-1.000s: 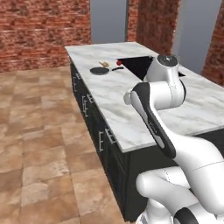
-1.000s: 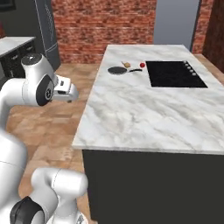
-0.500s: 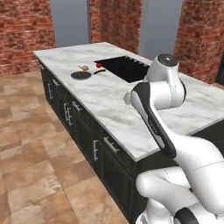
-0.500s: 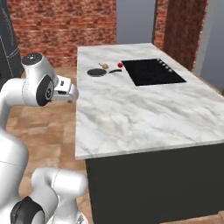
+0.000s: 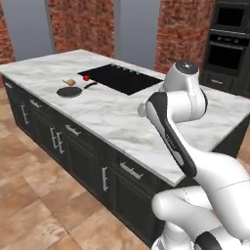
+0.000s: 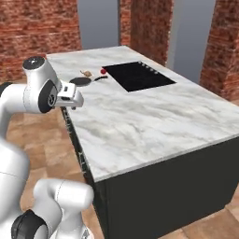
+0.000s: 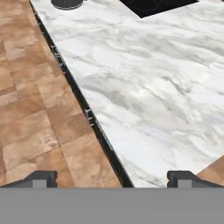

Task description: Place the pan on the center burner on the stove. Then place the tomato and the onion in the pan and turn on the center burner.

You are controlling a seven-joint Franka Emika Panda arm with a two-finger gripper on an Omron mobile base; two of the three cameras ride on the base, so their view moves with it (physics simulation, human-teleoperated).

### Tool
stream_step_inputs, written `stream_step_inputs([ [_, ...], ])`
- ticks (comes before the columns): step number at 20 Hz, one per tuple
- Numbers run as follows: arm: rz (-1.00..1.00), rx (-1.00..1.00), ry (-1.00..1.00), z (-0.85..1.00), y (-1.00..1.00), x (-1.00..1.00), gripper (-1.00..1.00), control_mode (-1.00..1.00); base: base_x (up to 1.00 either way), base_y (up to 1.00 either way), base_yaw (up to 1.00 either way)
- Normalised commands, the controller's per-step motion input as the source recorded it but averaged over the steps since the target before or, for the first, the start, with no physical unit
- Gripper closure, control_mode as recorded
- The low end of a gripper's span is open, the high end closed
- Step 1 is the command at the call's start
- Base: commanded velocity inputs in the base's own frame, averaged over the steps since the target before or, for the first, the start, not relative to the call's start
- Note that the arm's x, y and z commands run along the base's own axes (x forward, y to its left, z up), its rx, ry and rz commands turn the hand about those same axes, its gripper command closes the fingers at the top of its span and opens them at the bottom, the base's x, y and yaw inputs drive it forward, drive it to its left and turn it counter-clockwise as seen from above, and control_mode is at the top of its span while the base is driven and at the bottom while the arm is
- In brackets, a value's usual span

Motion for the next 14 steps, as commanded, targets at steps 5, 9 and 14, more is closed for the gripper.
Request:
stream_step_inputs([
  [5, 0.0, 0.0, 0.0, 0.0, 0.0, 0.0, -1.0, 1.0, 0.28, 0.87, -0.44],
  [9, 0.0, 0.0, 0.0, 0.0, 0.0, 0.0, -1.0, 1.0, 0.25, 0.9, -0.43],
  [14, 0.0, 0.0, 0.0, 0.0, 0.0, 0.0, -1.0, 1.0, 0.14, 0.93, -0.42],
])
